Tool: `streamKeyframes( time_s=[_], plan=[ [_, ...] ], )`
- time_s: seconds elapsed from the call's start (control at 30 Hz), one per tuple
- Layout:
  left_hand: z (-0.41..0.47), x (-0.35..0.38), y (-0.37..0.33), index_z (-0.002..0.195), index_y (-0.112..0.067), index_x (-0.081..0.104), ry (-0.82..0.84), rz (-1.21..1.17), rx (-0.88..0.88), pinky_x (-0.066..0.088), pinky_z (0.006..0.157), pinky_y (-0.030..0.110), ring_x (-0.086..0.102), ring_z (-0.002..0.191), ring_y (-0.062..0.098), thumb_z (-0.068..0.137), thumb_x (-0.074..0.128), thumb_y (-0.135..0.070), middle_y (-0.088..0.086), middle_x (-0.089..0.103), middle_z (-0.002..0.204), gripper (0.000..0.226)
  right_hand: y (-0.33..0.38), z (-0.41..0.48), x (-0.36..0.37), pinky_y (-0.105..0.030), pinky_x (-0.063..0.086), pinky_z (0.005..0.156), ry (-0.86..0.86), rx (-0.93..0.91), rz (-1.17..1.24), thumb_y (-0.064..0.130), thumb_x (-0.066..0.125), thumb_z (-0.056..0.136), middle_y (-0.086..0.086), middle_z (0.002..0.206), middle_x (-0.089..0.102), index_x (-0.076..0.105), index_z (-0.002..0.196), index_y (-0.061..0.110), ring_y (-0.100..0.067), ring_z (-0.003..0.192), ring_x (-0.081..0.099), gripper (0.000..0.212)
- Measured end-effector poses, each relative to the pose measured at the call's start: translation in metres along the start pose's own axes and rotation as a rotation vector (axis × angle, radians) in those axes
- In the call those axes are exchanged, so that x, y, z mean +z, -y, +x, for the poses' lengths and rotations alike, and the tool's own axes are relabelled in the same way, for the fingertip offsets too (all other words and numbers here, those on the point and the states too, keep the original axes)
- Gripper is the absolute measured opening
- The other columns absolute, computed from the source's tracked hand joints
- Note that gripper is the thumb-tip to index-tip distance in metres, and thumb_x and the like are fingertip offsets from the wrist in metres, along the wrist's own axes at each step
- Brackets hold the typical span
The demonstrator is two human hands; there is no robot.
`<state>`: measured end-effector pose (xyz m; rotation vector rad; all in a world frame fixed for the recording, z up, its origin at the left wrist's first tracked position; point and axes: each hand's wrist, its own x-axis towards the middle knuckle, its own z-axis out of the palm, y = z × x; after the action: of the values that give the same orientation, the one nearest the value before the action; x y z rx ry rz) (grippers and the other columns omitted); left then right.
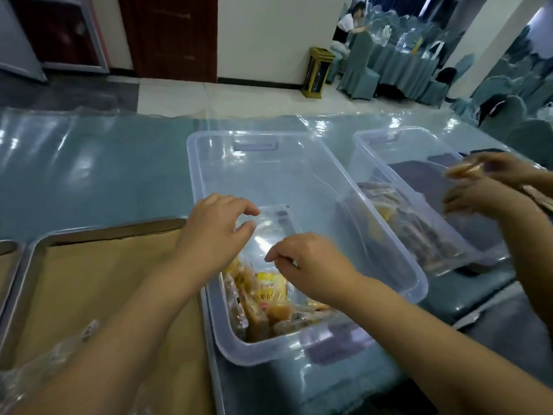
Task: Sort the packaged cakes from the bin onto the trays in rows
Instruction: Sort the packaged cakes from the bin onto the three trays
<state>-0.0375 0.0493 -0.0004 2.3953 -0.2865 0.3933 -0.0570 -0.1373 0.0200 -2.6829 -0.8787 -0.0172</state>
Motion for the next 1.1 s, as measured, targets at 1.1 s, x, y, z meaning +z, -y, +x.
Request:
streamKeyframes(
  time_s=[1.1],
  plan=[
    [0.011,0.002,-0.001,0.102,-0.034,0.065,0.098,0.193,-0.205,0.046,0.079,0.027,0.051,0.092,0.004,0.091,0.052,-0.027,-0.014,0.063,0.098,0.019,-0.104,0.055,0.065,-0.029,0.044,0.079,0.896,-0.232,-0.087,0.063,0.061,0.076,-0.003,0.118,0.060,0.033,0.129,0.024,-0.021,0.099,0.058,0.072]
  ],
)
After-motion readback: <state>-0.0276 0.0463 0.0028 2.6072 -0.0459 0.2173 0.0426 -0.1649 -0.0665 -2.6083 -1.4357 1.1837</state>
